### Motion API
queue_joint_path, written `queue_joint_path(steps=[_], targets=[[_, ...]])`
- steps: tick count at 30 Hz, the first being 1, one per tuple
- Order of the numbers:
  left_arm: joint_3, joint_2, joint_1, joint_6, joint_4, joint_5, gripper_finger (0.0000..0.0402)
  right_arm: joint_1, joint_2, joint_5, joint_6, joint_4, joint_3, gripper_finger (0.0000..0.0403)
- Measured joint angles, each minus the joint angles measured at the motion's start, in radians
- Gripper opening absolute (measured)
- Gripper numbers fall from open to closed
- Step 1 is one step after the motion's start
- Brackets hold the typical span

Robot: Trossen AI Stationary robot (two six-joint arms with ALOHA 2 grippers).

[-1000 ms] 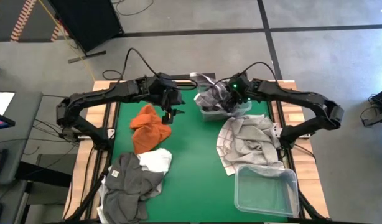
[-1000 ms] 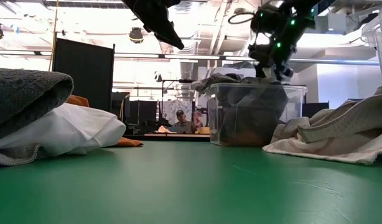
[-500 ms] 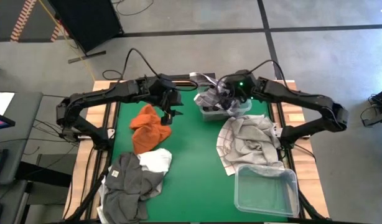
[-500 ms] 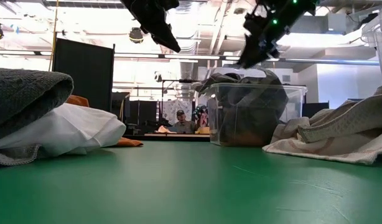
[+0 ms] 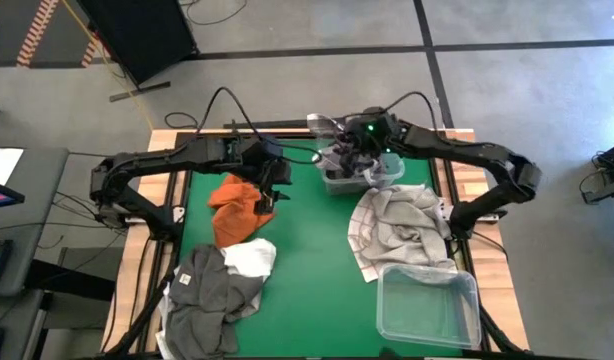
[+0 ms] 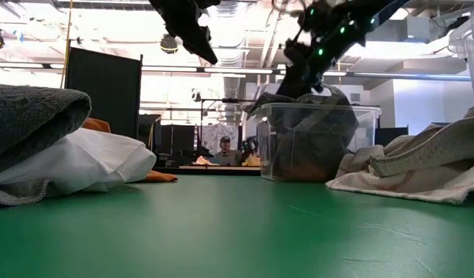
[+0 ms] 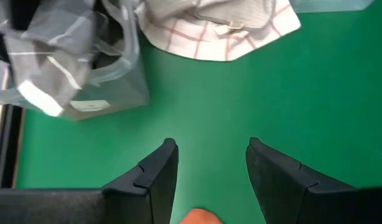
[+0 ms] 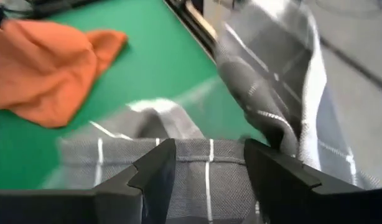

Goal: Sort towels by color in basket
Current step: Put the gray patterned towel into the top transparent bin

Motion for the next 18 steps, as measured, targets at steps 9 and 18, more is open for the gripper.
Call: queue_joint_path(steps=[9, 18], targets=[[0.0, 0.0, -0.042, -0.021, -0.03, -0.007, 0.018, -0.099, 0.152, -0.064, 0.052, -0.128, 0.0, 0.023], [0.0, 0.0, -0.057, -0.019, -0.032, -0.042, 0.018, -0.093, 0.138, -0.03, 0.145, -0.122, 0.001, 0.023]])
